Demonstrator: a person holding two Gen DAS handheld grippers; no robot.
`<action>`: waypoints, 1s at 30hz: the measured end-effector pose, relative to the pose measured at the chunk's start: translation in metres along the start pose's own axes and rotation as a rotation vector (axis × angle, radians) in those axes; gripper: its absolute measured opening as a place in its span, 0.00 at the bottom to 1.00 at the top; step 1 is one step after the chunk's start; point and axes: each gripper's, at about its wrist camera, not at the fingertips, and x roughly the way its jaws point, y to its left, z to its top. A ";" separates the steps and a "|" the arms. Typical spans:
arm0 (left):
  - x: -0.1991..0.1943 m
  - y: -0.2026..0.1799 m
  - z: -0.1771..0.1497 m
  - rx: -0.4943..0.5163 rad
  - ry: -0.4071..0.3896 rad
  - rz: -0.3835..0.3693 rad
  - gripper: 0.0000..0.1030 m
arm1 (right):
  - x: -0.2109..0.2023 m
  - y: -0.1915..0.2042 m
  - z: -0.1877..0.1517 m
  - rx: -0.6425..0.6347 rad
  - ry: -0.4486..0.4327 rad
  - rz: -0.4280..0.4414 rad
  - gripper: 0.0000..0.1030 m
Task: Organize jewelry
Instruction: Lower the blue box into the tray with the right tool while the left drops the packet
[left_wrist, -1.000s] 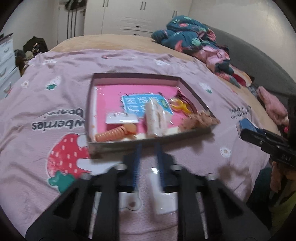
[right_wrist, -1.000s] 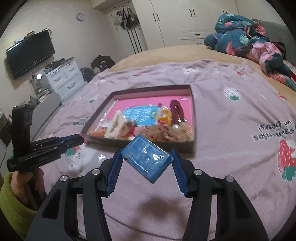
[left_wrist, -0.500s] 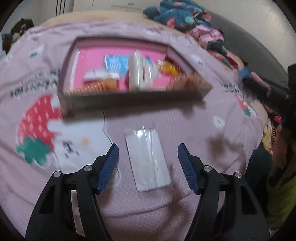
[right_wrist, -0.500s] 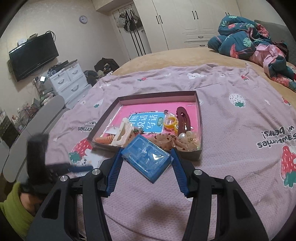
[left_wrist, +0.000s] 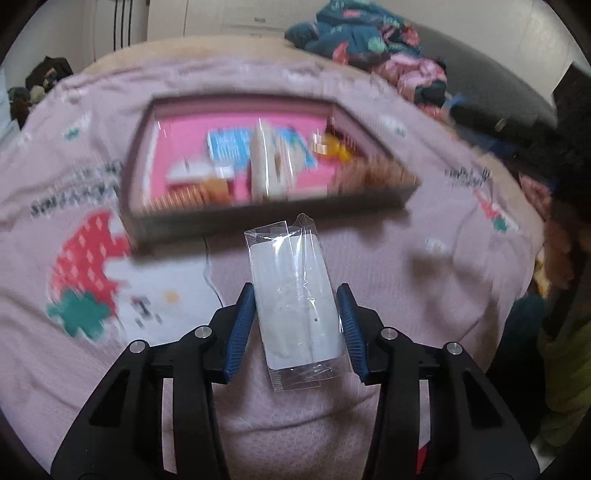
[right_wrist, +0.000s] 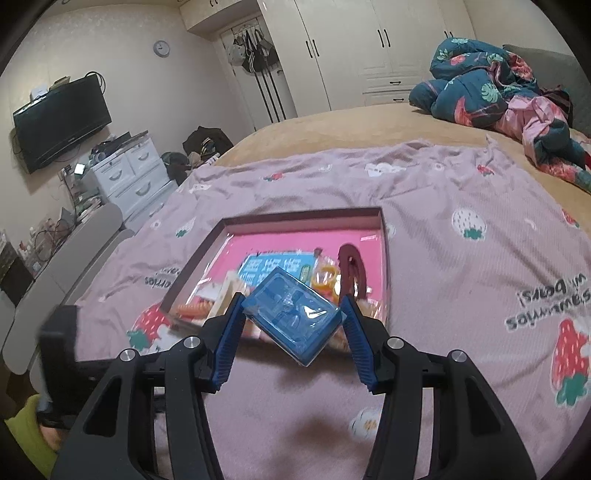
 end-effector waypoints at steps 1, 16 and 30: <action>-0.005 0.002 0.007 -0.005 -0.020 0.002 0.36 | 0.003 -0.001 0.005 -0.004 -0.001 -0.006 0.50; -0.004 0.044 0.079 -0.073 -0.130 0.094 0.36 | 0.045 -0.006 0.030 -0.038 0.029 -0.049 0.50; 0.035 0.061 0.075 -0.102 -0.068 0.127 0.36 | 0.104 -0.004 0.004 -0.060 0.162 -0.081 0.50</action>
